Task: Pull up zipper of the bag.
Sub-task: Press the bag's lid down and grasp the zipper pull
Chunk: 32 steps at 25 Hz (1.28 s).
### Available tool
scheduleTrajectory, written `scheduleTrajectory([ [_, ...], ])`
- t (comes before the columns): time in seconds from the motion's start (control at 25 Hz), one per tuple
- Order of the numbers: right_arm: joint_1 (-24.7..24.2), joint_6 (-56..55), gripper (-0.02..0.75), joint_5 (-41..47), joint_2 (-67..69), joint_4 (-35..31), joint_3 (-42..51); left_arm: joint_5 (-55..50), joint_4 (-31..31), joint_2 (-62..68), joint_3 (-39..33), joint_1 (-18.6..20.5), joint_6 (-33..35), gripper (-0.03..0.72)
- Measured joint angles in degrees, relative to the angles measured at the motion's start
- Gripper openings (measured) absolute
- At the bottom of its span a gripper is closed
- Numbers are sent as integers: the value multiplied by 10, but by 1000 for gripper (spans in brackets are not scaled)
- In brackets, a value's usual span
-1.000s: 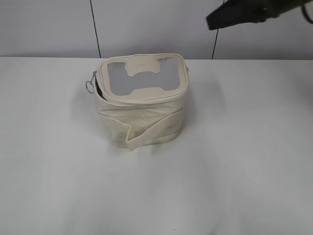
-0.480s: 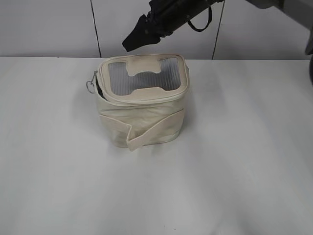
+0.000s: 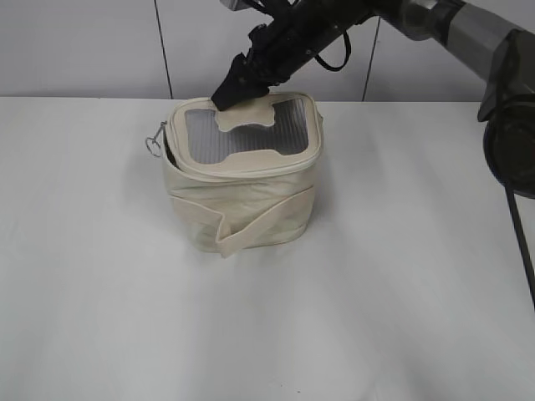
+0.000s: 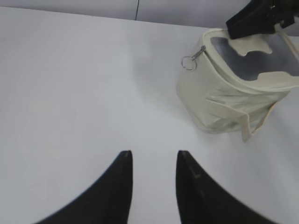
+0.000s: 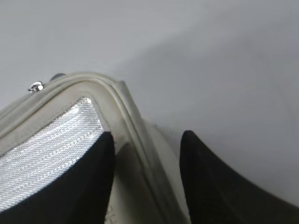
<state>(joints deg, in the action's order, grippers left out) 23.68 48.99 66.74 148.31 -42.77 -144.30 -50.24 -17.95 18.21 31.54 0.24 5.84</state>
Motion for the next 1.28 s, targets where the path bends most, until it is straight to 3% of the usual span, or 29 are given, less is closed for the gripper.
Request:
scheduleTrajectory([
  [0.12, 0, -9, 319, 4, 0, 10, -3, 50, -31, 48, 0, -1, 35, 257],
  [0.24, 1, -9, 93, 18, 0, 15, -5, 111, -69, 116, 0, -1, 90, 279],
  [0.28, 2, -9, 63, 21, 0, 16, -5, 127, -92, 147, 0, -1, 127, 290],
  [0.4, 3, -9, 56, 22, 0, 15, -5, 161, -221, 256, 4, -1, 308, 335],
  [0.6, 3, -10, 56, 22, 0, 12, -5, 175, -415, 462, 67, -4, 687, 381],
  [0.68, 3, -11, 56, 22, 0, 12, -5, 177, -455, 536, 107, -11, 782, 384],
  [0.84, 3, -13, 56, 23, 0, 11, -5, 179, -472, 661, 185, -46, 935, 386],
  [1.0, 3, -15, 56, 23, 0, 11, -5, 189, -464, 753, 248, -81, 1007, 386],
  [1.28, 3, -16, 55, 23, 0, 8, -5, 188, -426, 837, 309, -89, 1034, 392],
])
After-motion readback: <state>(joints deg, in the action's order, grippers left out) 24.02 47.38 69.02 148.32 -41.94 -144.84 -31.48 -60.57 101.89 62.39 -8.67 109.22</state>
